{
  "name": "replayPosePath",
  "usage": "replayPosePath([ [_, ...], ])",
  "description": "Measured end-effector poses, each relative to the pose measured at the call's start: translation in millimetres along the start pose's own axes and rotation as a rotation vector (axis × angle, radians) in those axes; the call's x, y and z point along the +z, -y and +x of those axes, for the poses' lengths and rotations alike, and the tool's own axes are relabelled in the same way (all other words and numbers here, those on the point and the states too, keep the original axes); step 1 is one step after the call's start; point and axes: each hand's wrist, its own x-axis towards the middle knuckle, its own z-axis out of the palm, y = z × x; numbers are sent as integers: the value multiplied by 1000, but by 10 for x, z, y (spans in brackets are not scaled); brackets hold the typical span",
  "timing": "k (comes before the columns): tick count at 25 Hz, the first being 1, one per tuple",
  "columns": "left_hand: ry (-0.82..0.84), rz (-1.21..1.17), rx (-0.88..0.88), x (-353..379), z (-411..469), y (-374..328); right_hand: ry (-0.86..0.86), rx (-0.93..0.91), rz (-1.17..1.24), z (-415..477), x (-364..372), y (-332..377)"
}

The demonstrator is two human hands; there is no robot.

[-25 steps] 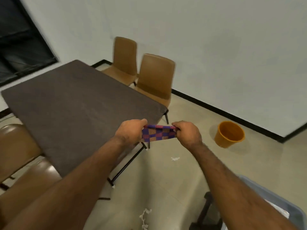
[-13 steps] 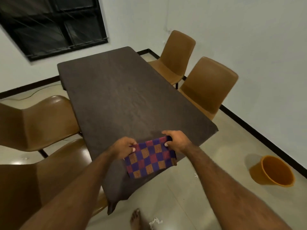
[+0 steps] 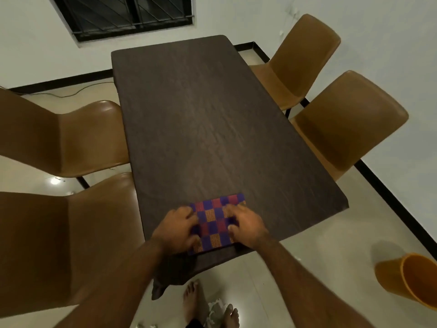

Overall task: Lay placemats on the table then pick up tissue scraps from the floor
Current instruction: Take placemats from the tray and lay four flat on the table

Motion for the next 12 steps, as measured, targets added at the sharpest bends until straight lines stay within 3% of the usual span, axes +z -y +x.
replayPosePath([
  [4,107,116,100,303,-154,-321,113,-139,-104,-73,295,-16],
  [8,19,84,20,360,-115,-369,65,-226,-223,-114,361,-149],
  [12,-143,-248,-108,55,-6,-341,-79,-190,-208,-141,236,-211],
])
